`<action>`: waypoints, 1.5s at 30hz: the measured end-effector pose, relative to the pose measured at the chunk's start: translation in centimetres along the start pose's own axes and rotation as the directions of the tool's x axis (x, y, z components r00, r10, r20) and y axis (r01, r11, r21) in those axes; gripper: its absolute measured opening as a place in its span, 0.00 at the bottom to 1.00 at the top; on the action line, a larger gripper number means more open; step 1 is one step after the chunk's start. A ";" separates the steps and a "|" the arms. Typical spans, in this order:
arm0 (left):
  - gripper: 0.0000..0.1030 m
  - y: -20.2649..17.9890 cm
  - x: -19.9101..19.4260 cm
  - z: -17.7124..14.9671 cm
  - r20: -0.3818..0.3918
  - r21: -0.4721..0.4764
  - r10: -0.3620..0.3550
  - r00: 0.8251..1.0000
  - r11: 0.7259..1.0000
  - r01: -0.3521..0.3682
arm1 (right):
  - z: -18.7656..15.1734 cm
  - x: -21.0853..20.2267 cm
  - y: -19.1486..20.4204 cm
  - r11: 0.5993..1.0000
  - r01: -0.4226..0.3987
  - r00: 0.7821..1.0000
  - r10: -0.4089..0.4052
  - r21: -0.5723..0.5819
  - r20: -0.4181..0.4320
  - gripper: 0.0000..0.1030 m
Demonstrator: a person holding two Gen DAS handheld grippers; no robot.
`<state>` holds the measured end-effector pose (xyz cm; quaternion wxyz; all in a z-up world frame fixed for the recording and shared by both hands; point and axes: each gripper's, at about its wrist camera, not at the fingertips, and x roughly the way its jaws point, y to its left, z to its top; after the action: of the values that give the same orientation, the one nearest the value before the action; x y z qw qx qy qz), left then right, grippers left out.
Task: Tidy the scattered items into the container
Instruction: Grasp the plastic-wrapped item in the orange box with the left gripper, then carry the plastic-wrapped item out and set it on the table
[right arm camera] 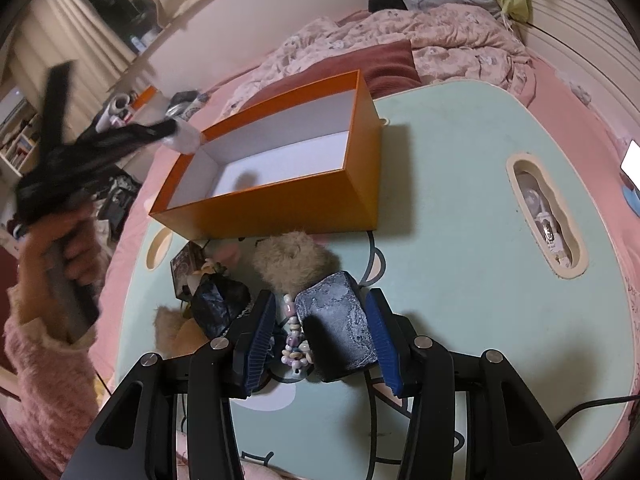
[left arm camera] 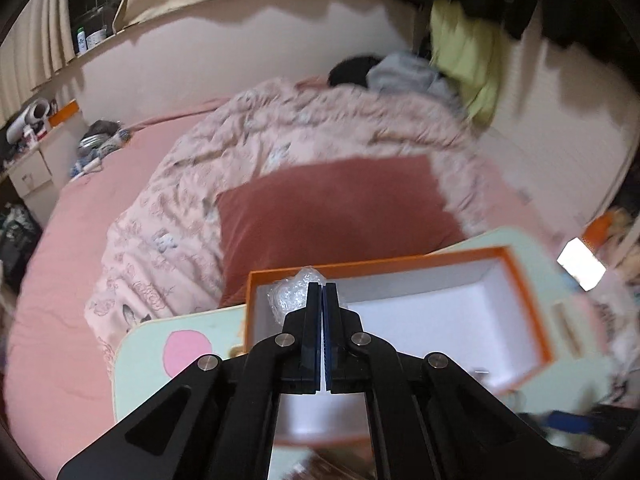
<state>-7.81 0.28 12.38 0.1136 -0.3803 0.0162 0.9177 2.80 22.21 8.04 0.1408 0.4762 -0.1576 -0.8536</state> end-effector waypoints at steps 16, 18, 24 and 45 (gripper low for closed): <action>0.03 -1.0 -2.5 -11.8 -0.135 -0.256 -0.378 0.916 0.906 0.336 | -0.2 -0.4 0.0 1.000 0.003 1.000 -0.003 -0.010 0.004 0.45; 0.19 -0.1 -2.4 -12.6 -0.100 -0.315 -0.362 0.927 0.895 0.315 | -0.3 -0.5 0.2 1.000 0.006 1.000 -0.005 -0.014 0.005 0.45; 0.60 0.3 -5.2 -12.9 0.021 -0.273 -0.259 0.966 0.928 0.254 | -0.6 -0.6 0.7 0.998 0.040 0.999 -0.039 -0.040 0.020 0.45; 0.64 -2.8 -6.7 -20.1 -0.185 -0.034 -0.043 0.982 0.999 0.037 | -6.2 0.1 1.2 0.943 0.227 0.972 -0.235 -0.246 -0.005 0.48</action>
<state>11.36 -0.68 2.99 0.1244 -0.4660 0.0052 0.8760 8.20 20.20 5.34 0.0998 0.4850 0.0075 -0.8688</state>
